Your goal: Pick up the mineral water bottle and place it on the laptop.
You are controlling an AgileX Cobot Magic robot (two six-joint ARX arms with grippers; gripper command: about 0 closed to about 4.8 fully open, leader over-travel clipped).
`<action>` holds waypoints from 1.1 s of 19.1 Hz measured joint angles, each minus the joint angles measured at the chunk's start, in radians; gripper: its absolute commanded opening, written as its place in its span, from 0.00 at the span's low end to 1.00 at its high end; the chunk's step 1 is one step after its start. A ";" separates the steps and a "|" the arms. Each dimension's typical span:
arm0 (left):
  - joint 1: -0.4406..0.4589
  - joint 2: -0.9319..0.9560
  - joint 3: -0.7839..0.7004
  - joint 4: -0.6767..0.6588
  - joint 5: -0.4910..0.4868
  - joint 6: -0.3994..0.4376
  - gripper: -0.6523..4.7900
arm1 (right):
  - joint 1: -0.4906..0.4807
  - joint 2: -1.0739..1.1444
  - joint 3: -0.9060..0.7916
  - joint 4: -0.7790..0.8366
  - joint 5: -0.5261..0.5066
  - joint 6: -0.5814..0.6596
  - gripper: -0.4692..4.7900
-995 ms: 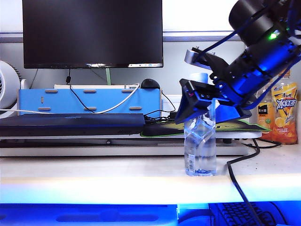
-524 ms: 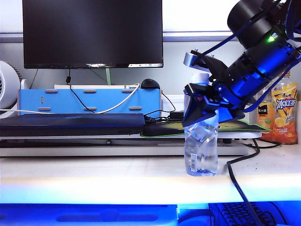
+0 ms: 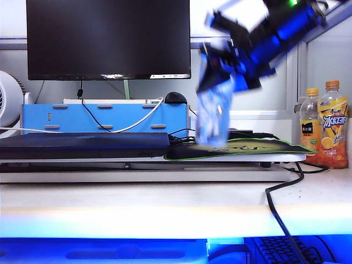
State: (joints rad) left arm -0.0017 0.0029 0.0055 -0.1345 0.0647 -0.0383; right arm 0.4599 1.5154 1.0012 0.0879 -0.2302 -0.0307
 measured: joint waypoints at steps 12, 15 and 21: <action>0.000 0.000 0.000 0.000 0.000 0.000 0.12 | 0.060 0.173 0.448 -0.044 -0.106 0.000 0.37; 0.000 0.000 0.000 0.000 0.000 0.000 0.12 | 0.107 0.271 0.520 -0.042 -0.106 0.000 0.37; 0.000 0.000 0.000 0.000 0.000 0.000 0.12 | 0.175 0.439 0.686 -0.044 -0.048 -0.022 0.37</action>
State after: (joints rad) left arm -0.0017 0.0029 0.0055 -0.1341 0.0647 -0.0383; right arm 0.6353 1.9545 1.6871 0.0441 -0.2779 -0.0528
